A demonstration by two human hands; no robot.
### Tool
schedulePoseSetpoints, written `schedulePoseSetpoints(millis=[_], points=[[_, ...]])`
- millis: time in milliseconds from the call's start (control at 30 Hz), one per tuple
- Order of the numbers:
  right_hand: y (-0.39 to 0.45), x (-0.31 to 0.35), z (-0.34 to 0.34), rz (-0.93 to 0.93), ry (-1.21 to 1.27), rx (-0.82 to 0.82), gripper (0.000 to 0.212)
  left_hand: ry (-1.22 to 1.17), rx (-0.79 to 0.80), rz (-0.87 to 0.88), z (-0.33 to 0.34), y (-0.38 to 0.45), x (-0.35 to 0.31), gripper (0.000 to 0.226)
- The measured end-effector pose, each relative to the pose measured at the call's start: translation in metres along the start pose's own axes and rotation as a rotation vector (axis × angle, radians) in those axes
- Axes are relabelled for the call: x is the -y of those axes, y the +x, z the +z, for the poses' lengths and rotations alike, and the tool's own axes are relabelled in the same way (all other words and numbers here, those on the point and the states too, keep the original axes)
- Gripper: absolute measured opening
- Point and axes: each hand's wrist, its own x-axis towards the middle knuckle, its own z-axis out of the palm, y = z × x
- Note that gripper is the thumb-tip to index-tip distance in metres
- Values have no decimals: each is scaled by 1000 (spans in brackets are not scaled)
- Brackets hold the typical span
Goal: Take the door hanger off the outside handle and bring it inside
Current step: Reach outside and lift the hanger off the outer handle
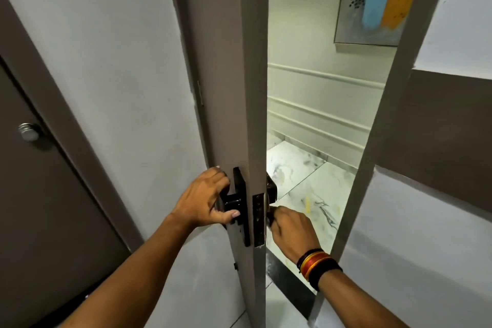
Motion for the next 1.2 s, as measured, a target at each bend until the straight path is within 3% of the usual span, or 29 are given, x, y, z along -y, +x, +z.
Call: schedulePoseSetpoints(millis=[200, 467, 667, 867, 967, 1100, 1200], points=[[-8, 34, 5, -149, 39, -190, 9, -10, 31, -38, -23, -30, 18, 99], [-11, 84, 30, -206, 144, -342, 11, -109, -76, 64, -52, -57, 39, 64], [8, 97, 51, -30, 384, -174, 34, -137, -35, 18, -66, -76, 58, 58], [85, 103, 34, 53, 435, -113, 20, -175, -25, 15, -76, -86, 71, 61], [117, 105, 18, 99, 389, -6, 38, -196, -32, 52, -76, -87, 76, 59], [142, 95, -7, 174, 338, -18, 18, -209, 45, 131, -75, -84, 90, 62], [152, 74, -31, 216, 313, -11, 29, -214, 121, 234, -74, -68, 99, 60]])
